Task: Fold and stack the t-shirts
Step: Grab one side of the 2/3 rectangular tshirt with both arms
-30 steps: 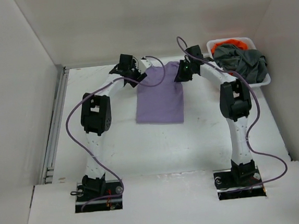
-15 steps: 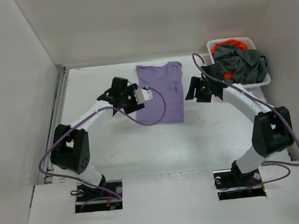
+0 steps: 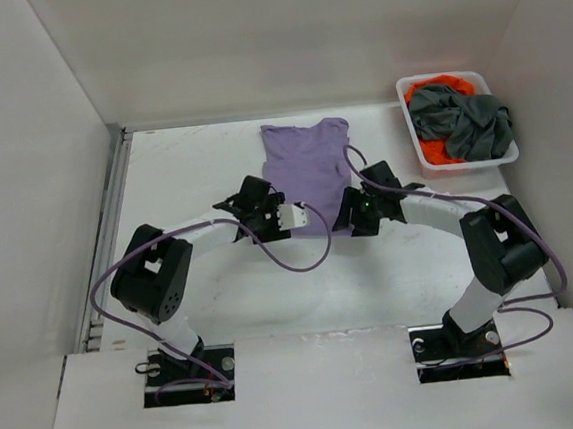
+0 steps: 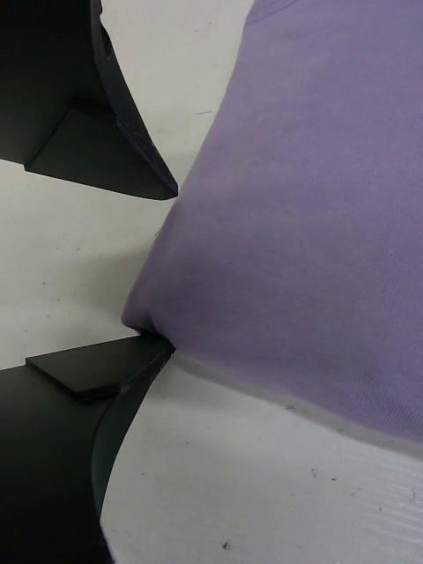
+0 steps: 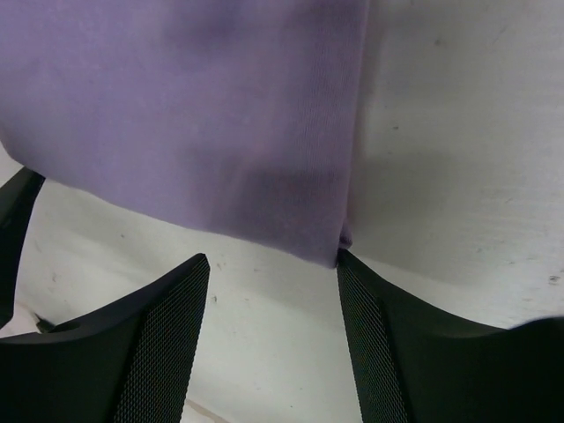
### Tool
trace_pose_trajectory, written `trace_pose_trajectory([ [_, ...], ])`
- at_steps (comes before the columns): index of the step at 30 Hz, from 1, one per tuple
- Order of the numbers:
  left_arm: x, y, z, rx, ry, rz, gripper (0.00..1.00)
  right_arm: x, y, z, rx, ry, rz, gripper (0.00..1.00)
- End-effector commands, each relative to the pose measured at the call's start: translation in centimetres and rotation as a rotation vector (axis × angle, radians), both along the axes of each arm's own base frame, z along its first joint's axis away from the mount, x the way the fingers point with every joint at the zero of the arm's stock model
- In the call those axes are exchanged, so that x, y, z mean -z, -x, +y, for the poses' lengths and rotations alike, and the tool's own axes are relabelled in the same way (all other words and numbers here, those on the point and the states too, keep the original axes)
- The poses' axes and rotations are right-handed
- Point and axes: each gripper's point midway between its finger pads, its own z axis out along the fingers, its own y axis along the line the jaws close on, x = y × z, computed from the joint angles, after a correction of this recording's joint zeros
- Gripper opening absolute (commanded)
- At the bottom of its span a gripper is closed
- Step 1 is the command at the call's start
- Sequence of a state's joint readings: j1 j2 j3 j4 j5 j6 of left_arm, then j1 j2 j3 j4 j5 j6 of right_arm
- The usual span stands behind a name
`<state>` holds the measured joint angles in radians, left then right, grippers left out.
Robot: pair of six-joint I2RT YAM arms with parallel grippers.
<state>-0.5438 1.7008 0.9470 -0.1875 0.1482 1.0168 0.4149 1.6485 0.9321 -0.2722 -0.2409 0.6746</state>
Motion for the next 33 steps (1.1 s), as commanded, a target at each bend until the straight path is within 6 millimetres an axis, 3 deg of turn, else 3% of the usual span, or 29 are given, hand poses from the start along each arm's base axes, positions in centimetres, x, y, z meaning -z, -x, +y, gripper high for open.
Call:
trace_pose_trajectory([
  [1,0.5,-0.7,-0.9,0.046,-0.016,-0.045,0.61,0.6,-0.1,0.9,0.044,-0.051,0.008,0.64],
  [5,1.8,0.3,-1.0,0.053,-0.031,-0.009,0.54,1.6,0.4,0.9,0.049,-0.044,0.04,0.63],
  [7,2.2,0.4,-1.0,0.049,-0.034,0.004,0.44,2.0,0.3,0.9,0.049,-0.04,0.047,0.59],
  [13,2.1,0.0,-0.7,-0.004,-0.021,0.017,0.16,2.2,-1.1,0.4,0.062,-0.022,0.031,0.3],
  [16,2.1,0.4,-0.2,-0.015,-0.028,0.027,0.1,2.1,-1.3,0.0,0.061,-0.013,0.023,0.09],
  [18,2.0,1.0,0.0,-0.017,-0.033,0.035,0.07,1.9,-1.1,0.1,0.053,-0.015,0.016,0.0],
  [21,1.6,2.1,0.5,-0.022,-0.042,0.053,0.06,1.4,-0.3,-0.1,0.05,-0.024,0.014,0.0],
  [26,0.5,5.9,1.6,-0.038,-0.055,0.101,0.04,0.2,4.4,0.8,-0.008,-0.039,0.012,0.0],
  [32,-0.6,13.4,2.9,-0.016,-0.097,0.195,0.04,-1.0,12.7,2.9,-0.097,-0.08,0.04,0.0],
  [33,-1.2,15.0,3.3,-0.004,-0.114,0.209,0.04,-1.7,15.0,3.6,-0.13,-0.097,0.056,0.0],
])
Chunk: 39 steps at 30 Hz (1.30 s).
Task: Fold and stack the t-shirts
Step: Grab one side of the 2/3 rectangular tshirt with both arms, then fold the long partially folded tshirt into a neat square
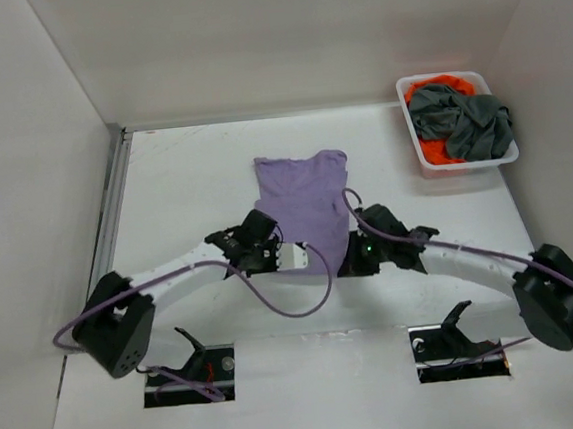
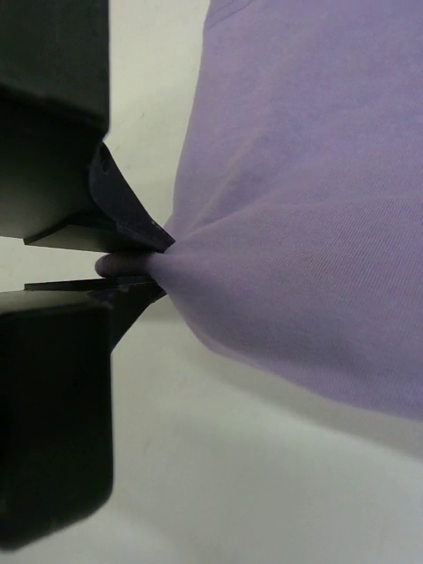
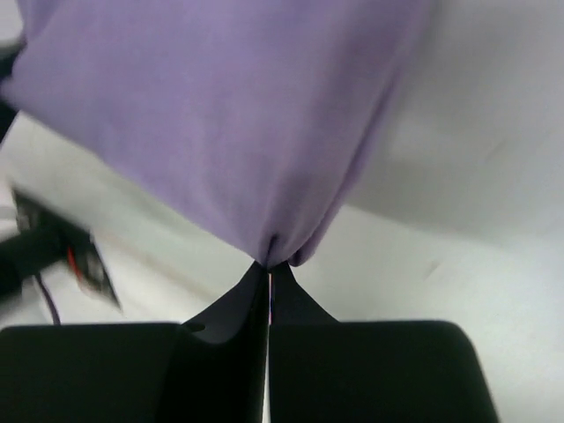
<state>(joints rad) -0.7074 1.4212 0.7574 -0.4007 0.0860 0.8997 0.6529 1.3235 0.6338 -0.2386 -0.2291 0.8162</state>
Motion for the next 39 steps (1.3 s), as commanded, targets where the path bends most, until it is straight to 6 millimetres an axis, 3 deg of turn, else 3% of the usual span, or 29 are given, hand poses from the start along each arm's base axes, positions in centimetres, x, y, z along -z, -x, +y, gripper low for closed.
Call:
trace_pose_trajectory([
  [1,-1.4,6.3,2.3,-0.02,-0.061,0.11,0.04,-1.3,5.3,1.0,-0.034,-0.025,0.055,0.0],
  [3,-3.1,9.5,2.9,0.007,-0.082,0.148,0.04,-2.8,9.8,1.2,-0.078,-0.03,0.083,0.0],
  [6,-6.8,14.0,4.0,0.031,-0.089,0.221,0.04,-5.7,14.1,0.6,-0.111,-0.04,0.111,0.0],
  [8,-9.5,15.8,4.1,0.021,-0.075,0.275,0.04,-8.1,15.3,-0.4,-0.098,-0.041,0.095,0.0],
  [11,-12.9,15.6,2.9,-0.006,-0.019,0.32,0.05,-10.4,15.3,-1.3,-0.108,-0.034,0.055,0.0],
  [13,-14.2,14.1,1.6,-0.039,0.033,0.323,0.05,-10.8,13.7,-1.6,-0.11,-0.017,0.015,0.0],
  [16,-14.7,11.0,-0.4,-0.096,0.105,0.346,0.05,-10.6,10.7,-2.3,-0.091,0.011,-0.025,0.0],
  [24,-13.1,0.4,-4.4,-0.237,0.204,0.326,0.08,-9.9,2.4,-5.1,0.003,0.045,-0.102,0.0],
  [28,-11.8,-4.3,-5.2,-0.326,0.216,0.342,0.08,-9.1,-0.8,-6.3,0.03,0.067,-0.107,0.0],
  [32,-10.2,-7.4,-4.8,-0.396,0.208,0.351,0.1,-8.0,-4.1,-6.9,0.047,0.074,-0.101,0.0],
  [36,-8.7,-8.9,-4.3,-0.445,0.196,0.368,0.12,-7.2,-7.9,-7.7,0.068,0.098,-0.106,0.01],
  [39,-7.9,-10.3,-4.4,-0.463,0.203,0.347,0.2,-6.2,-10.2,-8.2,0.075,0.122,-0.088,0.04],
])
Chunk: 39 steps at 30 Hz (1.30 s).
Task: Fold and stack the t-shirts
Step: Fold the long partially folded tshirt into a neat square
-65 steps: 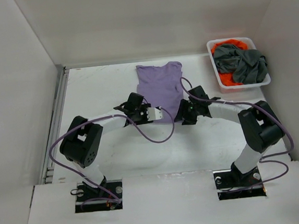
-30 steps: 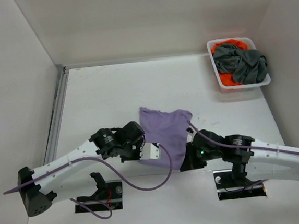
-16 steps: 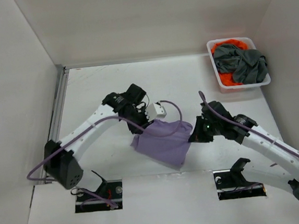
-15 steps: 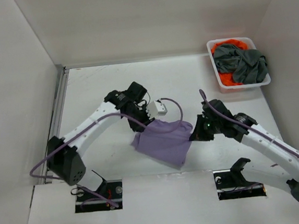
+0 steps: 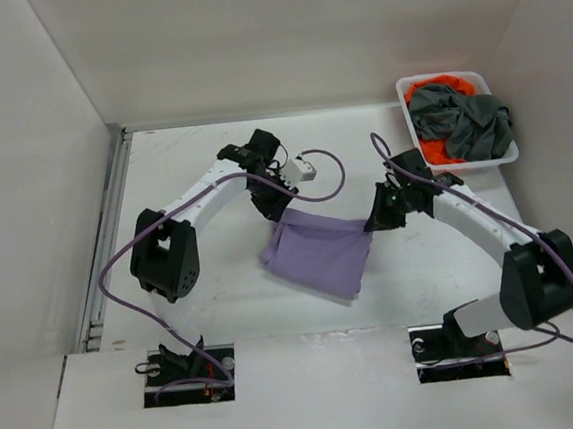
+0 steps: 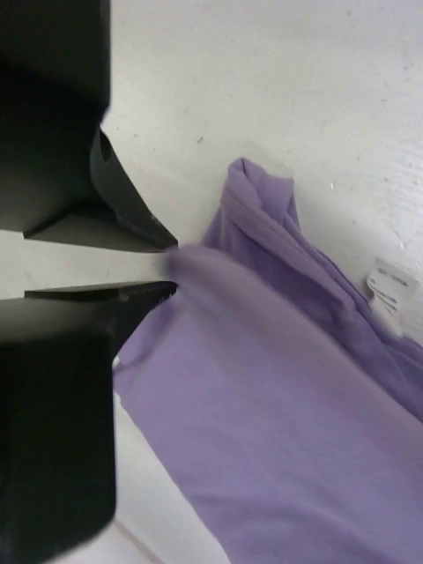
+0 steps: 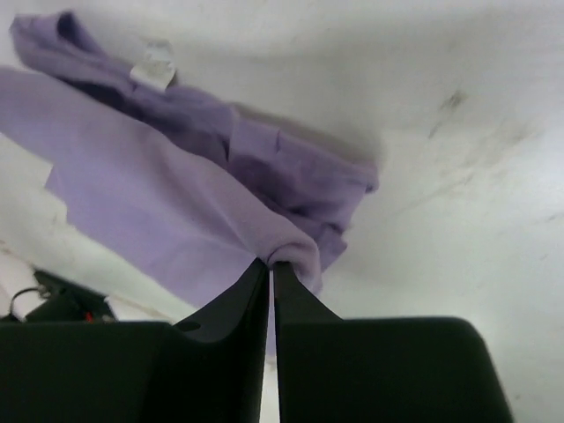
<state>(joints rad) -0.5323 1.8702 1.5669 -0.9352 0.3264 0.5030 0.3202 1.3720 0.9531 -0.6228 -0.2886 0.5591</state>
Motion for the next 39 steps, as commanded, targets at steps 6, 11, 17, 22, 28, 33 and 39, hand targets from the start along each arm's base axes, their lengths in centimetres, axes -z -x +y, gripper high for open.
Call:
trace_pose_trajectory([
  [6,-3.3,-10.2,0.7,-0.198,0.044,-0.297,0.47,0.0,-7.2,-2.7,0.07,0.046,-0.121,0.35],
  [11,-7.0,-9.4,2.8,-0.305,0.123,-0.314,0.5,-4.0,-8.4,-2.6,0.085,0.021,-0.267,0.49],
  [17,-0.5,1.1,2.0,-0.268,0.14,-0.005,0.5,-0.4,-1.0,-2.0,0.137,0.038,-0.183,0.58],
  [22,2.3,4.8,0.5,-0.259,0.18,0.101,0.51,3.3,2.8,1.0,0.125,-0.034,-0.099,0.63],
  [28,4.9,6.3,0.9,-0.278,0.156,0.177,0.49,6.5,0.8,2.7,0.116,-0.04,-0.058,0.52],
  [33,6.2,5.7,2.5,-0.317,0.129,0.185,0.31,6.1,-2.8,4.6,0.073,-0.036,-0.083,0.23],
  [39,5.9,2.2,6.6,-0.442,0.133,0.138,0.24,4.7,-6.0,6.8,0.02,-0.029,-0.111,0.2],
])
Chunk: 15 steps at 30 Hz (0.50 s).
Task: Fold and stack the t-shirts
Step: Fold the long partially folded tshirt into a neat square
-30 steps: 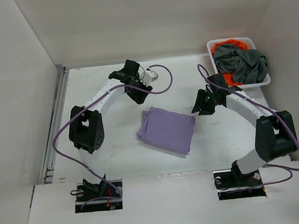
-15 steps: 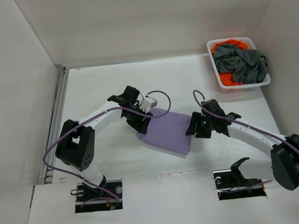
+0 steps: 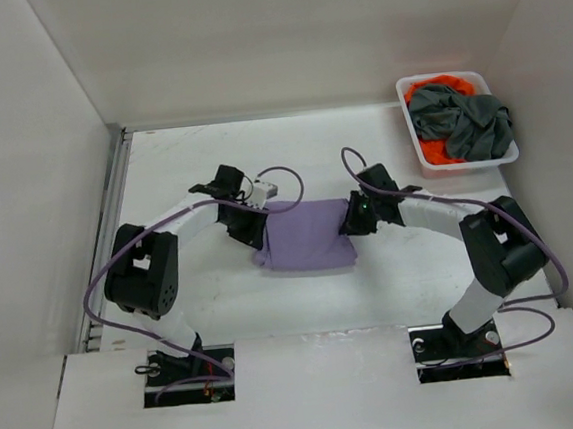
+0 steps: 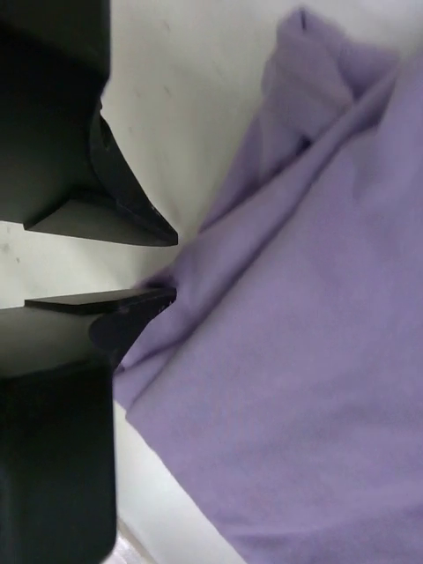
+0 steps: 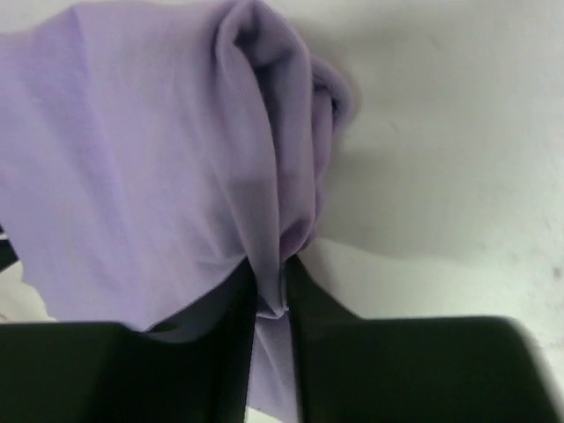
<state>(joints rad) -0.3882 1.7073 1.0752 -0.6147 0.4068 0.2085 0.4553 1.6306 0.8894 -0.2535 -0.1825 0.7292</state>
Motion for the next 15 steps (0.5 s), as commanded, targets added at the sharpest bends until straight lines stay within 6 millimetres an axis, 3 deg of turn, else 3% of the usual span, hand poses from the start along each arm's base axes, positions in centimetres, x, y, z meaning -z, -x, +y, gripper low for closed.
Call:
trace_pose_trajectory([
  [1,-1.3,-2.8,2.1,-0.096,0.032,-0.047,0.26,-2.3,-2.9,2.0,-0.05,-0.023,-0.106,0.26],
  [4,-4.3,-2.9,2.7,-0.113,0.082,-0.059,0.38,-2.9,-2.5,1.6,-0.059,-0.01,-0.114,0.41],
  [6,-6.5,-2.5,2.3,-0.108,0.126,-0.078,0.48,-3.3,-1.8,1.0,-0.056,0.002,-0.121,0.46],
  [8,-7.4,-2.1,1.4,-0.105,0.157,-0.082,0.53,-3.4,-1.1,0.1,-0.041,0.01,-0.123,0.49],
  [11,-5.5,-1.6,-0.3,-0.099,0.15,-0.017,0.6,-3.5,-0.3,-0.5,-0.029,0.011,-0.124,0.52],
  [12,-4.9,-1.4,-0.7,-0.094,0.15,0.007,0.98,-3.5,0.0,-0.6,-0.027,0.011,-0.122,0.53],
  [15,-3.0,-1.0,-1.8,-0.087,0.149,0.099,1.0,-3.3,0.7,-1.0,-0.024,0.018,-0.12,0.53],
])
